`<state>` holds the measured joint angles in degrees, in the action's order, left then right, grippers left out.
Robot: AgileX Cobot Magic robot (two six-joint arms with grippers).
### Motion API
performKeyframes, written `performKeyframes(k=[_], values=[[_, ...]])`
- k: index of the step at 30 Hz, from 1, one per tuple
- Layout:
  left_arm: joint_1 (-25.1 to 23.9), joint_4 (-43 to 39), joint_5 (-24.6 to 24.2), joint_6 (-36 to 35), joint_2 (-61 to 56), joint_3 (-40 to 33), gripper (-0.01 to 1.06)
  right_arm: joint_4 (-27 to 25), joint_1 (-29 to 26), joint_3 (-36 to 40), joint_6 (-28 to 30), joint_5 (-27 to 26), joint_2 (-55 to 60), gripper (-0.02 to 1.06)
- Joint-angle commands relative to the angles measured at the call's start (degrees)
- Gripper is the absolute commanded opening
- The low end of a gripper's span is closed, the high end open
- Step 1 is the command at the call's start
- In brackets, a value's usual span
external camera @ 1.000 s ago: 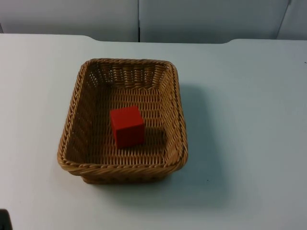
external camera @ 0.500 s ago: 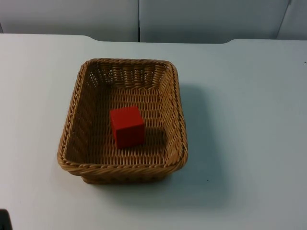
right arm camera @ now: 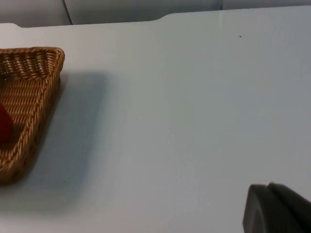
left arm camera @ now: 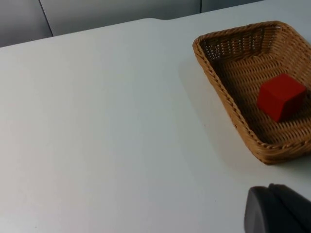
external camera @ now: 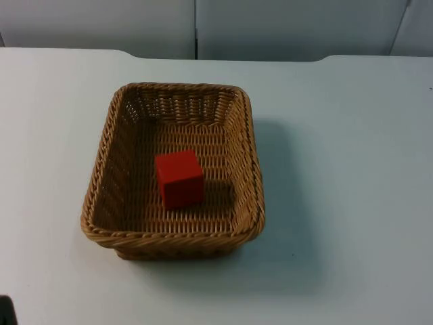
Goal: Pick up the basket with the left hand and place the cube into the basket with the right hand.
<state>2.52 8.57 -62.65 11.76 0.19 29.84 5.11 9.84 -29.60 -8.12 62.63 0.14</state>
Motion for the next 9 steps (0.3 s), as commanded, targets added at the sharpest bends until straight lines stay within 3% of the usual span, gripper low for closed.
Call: performKeyframes(k=[1,9], values=[[-0.06,0.19,0.4,-0.35,-0.19,-0.28,0.0,0.66,-0.43,0.28,-0.44,-0.74,-0.14,0.0],[-0.06,0.19,0.4,-0.35,-0.19,-0.28,0.0,0.57,-7.49,0.28,-0.44,-0.74,-0.14,0.0]])
